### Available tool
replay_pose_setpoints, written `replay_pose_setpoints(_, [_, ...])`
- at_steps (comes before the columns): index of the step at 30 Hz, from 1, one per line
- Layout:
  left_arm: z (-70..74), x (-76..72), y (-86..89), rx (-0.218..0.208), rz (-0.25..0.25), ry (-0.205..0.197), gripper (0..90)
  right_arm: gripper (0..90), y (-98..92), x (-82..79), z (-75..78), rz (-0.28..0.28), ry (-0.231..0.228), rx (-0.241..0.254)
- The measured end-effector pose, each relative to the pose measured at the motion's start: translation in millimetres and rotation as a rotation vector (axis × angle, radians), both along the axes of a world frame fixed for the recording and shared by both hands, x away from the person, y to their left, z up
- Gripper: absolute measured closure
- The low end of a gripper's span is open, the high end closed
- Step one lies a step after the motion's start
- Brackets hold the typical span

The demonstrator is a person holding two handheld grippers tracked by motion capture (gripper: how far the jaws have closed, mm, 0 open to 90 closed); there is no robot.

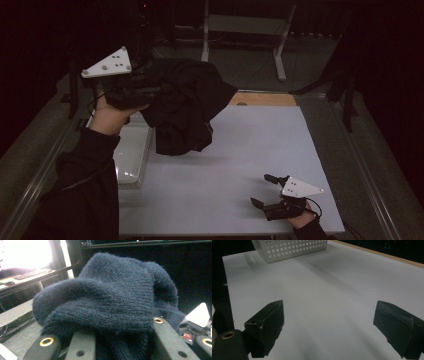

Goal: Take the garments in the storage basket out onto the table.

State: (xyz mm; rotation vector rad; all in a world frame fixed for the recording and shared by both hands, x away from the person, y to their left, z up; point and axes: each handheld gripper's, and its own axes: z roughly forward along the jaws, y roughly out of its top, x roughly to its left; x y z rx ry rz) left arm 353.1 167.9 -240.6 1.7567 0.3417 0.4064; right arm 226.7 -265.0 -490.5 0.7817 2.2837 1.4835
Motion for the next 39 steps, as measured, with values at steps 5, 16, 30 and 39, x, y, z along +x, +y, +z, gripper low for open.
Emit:
replay_pose_setpoints(5, [-8.2,6.7,-15.8,-0.007,-0.011,0.003,72.2,10.0,-0.5,0.2,-0.2,-0.001,0.000,0.004])
replay_pose_setpoints(16, [-41.0,29.0,-56.1,-0.011,-0.020,0.026,71.8,10.1,-2.5,0.0,3.3,-0.008,-0.013,0.012])
replay_pose_setpoints(30, [-98.1,53.8,-105.5,0.060,-0.076,0.120,70.7,10.0,-2.7,0.8,3.1,-0.006,-0.012,0.019])
replay_pose_setpoints(39, [-135.0,61.6,-132.4,0.058,-0.074,0.161,68.7,10.1,-3.5,1.4,2.8,-0.009,-0.010,0.022])
